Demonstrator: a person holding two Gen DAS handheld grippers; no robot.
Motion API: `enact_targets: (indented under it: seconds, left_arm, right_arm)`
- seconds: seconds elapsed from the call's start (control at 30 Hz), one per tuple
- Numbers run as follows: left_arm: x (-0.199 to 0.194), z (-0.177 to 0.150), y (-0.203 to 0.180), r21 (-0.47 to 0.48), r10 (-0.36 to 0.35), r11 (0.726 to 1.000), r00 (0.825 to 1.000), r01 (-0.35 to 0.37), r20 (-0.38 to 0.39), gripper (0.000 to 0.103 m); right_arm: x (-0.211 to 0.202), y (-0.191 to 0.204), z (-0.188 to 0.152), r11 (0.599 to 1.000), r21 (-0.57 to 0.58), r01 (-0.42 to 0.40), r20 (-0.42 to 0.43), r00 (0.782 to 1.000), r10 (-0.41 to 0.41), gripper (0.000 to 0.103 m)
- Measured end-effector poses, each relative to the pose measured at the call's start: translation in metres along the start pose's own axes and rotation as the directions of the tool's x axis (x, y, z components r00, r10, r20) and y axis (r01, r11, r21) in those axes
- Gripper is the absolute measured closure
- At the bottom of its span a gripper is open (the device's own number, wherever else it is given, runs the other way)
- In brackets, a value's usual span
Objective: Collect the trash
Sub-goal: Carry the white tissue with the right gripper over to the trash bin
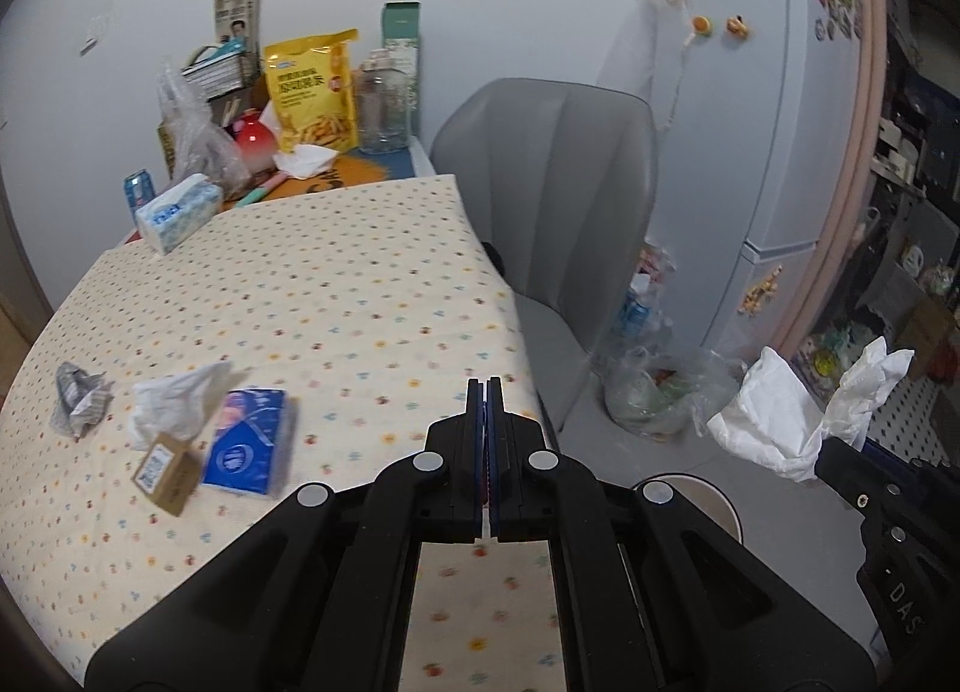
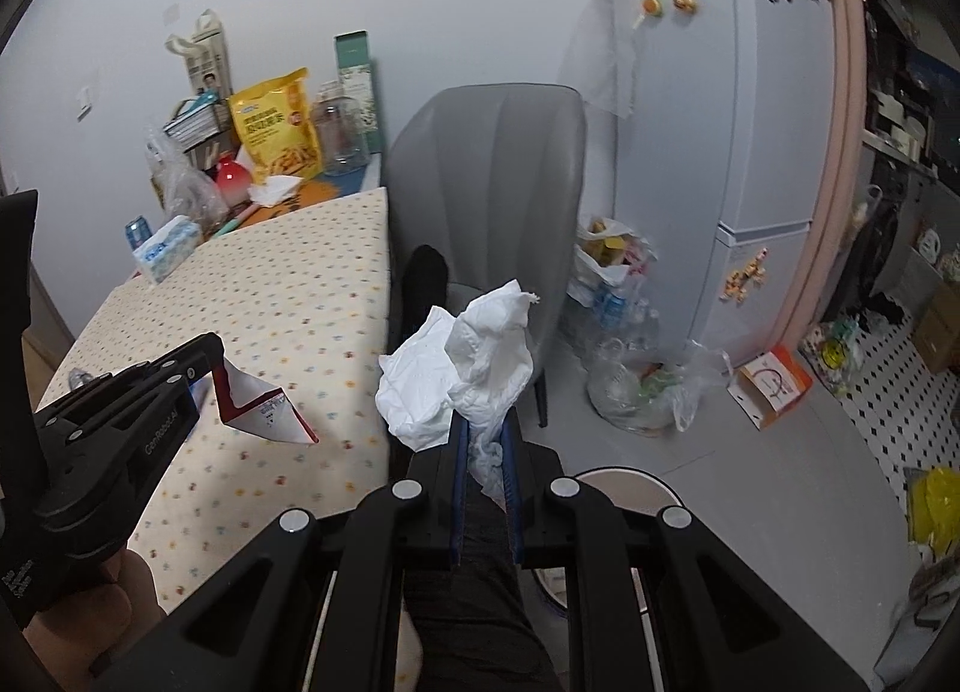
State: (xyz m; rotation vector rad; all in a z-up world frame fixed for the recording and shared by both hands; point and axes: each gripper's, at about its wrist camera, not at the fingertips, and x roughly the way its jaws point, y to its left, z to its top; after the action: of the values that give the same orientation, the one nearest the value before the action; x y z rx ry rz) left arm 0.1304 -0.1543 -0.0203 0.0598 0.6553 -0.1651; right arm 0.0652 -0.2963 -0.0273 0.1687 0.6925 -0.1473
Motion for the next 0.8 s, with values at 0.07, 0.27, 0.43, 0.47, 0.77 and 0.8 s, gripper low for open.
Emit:
enact_targets:
  seconds: [0.07, 0.27, 0.43, 0.47, 0.77, 0.8]
  left_arm:
    - [0.011, -0.001, -0.014, 0.017, -0.019, 1.000, 1.000, 0.019, -0.024, 0.101]
    - [0.037, -0.002, -0.057, 0.079, -0.061, 0.995, 0.996, 0.067, -0.067, 0.101]
    - [0.058, -0.005, -0.085, 0.117, -0.089, 0.988, 0.990, 0.101, -0.107, 0.101]
    - [0.062, -0.005, -0.089, 0.122, -0.092, 0.987, 0.989, 0.106, -0.113, 0.101]
    - [0.092, -0.007, -0.123, 0.169, -0.113, 0.976, 0.980, 0.141, -0.164, 0.101]
    - [0.095, -0.008, -0.125, 0.172, -0.113, 0.975, 0.979, 0.142, -0.170, 0.101]
  right_arm:
    - [0.005, -0.013, 0.000, 1.000, 0.017, 0.016, -0.009, 1.000, -0.016, 0.091]
    - [0.018, -0.051, -0.003, 0.995, 0.066, 0.077, -0.028, 0.997, -0.076, 0.091]
    - [0.036, -0.081, -0.006, 0.987, 0.111, 0.113, -0.069, 0.992, -0.106, 0.091]
    - [0.040, -0.088, -0.006, 0.986, 0.120, 0.120, -0.077, 0.991, -0.111, 0.091]
    - [0.076, -0.128, -0.014, 0.972, 0.174, 0.155, -0.136, 0.982, -0.132, 0.091]
    - [0.080, -0.131, -0.014, 0.971, 0.178, 0.157, -0.143, 0.981, -0.132, 0.091]
